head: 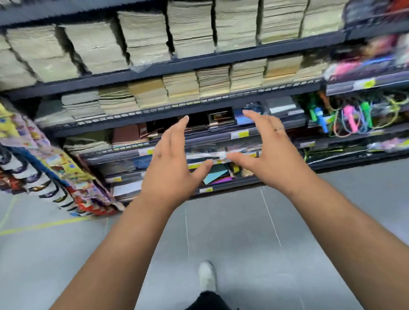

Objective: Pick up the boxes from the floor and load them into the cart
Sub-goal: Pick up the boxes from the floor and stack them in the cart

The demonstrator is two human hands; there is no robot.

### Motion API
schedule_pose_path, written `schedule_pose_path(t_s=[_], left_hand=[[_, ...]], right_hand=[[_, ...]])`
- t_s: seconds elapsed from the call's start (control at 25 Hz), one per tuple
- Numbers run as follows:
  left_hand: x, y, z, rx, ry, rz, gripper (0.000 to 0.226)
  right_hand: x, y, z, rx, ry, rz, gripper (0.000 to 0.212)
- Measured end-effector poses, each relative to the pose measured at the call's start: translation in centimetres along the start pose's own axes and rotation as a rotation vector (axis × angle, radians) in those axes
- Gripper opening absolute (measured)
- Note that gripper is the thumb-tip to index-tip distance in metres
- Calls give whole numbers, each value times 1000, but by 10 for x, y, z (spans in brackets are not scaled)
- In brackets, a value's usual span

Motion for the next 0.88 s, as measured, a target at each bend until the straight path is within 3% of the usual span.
schedule_pose_path(t_s=[0.48, 0.88], left_hand=[[57, -194, 193, 686, 141, -175, 85], [84, -419, 193, 1084, 213, -358, 87]], right_hand=[[-181, -58, 38, 263, -548, -161, 85], [-343, -89, -63, 398, -909, -328, 89]])
Point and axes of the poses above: each hand's wrist, its own z-axis towards the middle knuckle, its own x-axis out of the palm, y = z × x, the point moved 6 cm from there along z, towards the middle knuckle, and after that the axes turned 12 degrees about z, right-handed, at the moved point
